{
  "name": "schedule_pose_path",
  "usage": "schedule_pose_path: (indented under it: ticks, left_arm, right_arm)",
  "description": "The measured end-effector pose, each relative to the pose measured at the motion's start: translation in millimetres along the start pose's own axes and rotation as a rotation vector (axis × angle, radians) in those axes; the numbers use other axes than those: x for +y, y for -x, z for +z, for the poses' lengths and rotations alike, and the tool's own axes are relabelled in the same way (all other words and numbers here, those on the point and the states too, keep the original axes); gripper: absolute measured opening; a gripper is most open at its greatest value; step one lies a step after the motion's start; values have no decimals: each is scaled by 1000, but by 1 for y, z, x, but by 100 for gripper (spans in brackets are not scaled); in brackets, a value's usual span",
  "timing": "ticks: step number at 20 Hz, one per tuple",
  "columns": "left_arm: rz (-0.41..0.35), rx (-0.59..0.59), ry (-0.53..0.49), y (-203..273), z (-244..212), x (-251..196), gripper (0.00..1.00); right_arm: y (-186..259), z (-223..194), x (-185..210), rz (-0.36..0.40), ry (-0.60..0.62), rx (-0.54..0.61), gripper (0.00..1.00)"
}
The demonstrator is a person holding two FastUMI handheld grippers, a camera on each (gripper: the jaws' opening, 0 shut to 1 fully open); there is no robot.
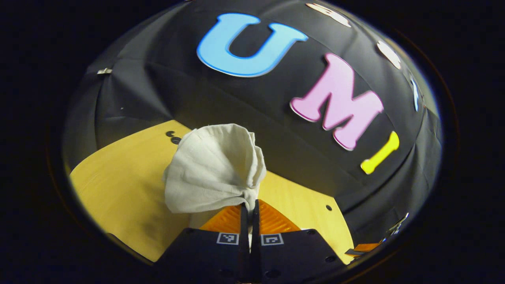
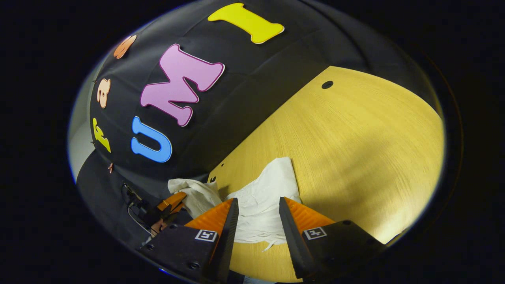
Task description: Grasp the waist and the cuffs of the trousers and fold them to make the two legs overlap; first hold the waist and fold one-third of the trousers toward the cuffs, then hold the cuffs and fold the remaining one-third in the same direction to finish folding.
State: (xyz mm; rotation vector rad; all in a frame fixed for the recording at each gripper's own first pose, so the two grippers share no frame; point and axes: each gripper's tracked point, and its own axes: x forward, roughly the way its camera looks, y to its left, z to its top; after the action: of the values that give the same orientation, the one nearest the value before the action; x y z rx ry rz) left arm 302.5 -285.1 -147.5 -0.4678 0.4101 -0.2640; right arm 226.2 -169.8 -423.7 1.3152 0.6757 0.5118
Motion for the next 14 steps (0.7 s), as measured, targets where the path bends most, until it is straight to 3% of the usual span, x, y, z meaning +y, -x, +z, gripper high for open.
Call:
schedule_pose_path:
  ticks: [7, 12, 14]
  left_arm:
    - [-13, 126, -426, -35, -76, -27, 6]
    - [-15, 177, -831, -49, -124, -21, 6]
    - [-22, 174, -945, -47, -126, -23, 6]
  right_arm:
    - [21, 18, -32, -54, -19, -31, 64]
    - [35, 36, -48, -75, -45, -63, 64]
    - [42, 44, -55, -85, -49, -90, 64]
